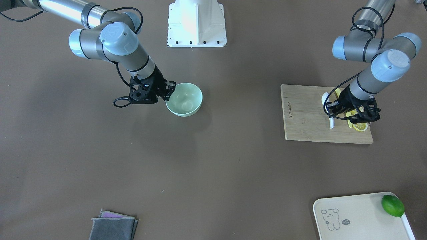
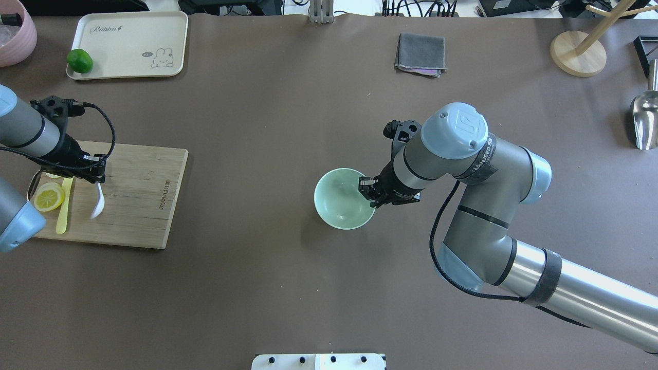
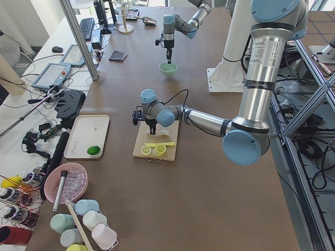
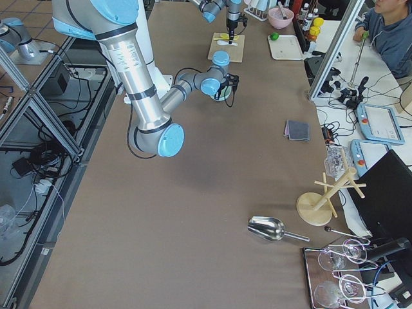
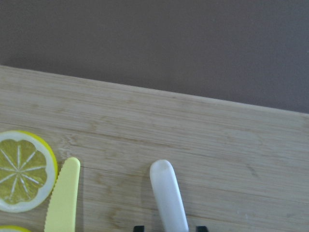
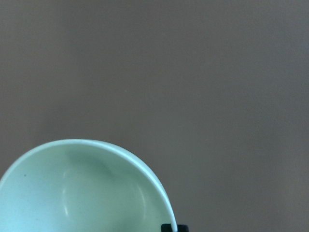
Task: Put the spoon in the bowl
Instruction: 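Grasp the white spoon with the left gripper and lift it off the board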
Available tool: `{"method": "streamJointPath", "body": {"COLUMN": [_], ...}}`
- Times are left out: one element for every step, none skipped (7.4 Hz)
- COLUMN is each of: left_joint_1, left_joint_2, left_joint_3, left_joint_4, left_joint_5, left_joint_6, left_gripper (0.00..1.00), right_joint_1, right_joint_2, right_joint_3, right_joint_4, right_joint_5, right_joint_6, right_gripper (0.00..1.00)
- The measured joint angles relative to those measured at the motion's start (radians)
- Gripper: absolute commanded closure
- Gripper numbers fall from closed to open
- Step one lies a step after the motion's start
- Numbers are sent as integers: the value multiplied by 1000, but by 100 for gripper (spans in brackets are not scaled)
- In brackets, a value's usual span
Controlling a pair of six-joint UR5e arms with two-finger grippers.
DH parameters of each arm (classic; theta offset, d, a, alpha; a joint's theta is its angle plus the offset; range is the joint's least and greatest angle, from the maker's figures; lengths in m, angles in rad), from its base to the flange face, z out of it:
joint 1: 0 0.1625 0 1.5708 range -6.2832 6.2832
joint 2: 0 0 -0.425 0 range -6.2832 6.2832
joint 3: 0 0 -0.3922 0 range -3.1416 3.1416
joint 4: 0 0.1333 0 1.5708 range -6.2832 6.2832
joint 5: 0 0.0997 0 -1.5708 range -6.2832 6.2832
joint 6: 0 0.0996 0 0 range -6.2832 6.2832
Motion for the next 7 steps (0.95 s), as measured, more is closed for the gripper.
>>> {"method": "streamJointPath", "body": {"left_joint_1": [0, 1, 7, 35, 82, 115, 132], "left_joint_2": [-4, -20, -65, -137, -222, -306, -374], "left_joint_3": [-15, -34, -51, -57, -52, -41, -29], "left_joint_4": [1, 3, 7, 15, 39, 75, 101], "left_joint_5": [-4, -8, -10, -9, -7, -4, -3], "left_joint_6": [-1, -3, -28, -91, -154, -193, -223], "left_gripper": [100, 100, 100, 100, 100, 100, 100], "right_joint_1": [-1, -4, -9, -16, -23, -27, -31], "right_joint_2": [5, 10, 21, 34, 43, 47, 47], "right_joint_3": [-3, -6, -14, -23, -29, -31, -30], "right_joint_4": [0, 0, 1, 1, 1, 1, 1], "right_joint_5": [-2, -2, -6, -15, -22, -30, -41], "right_joint_6": [4, 13, 22, 33, 39, 49, 61], "right_gripper": [100, 100, 100, 100, 2, 0, 0]}}
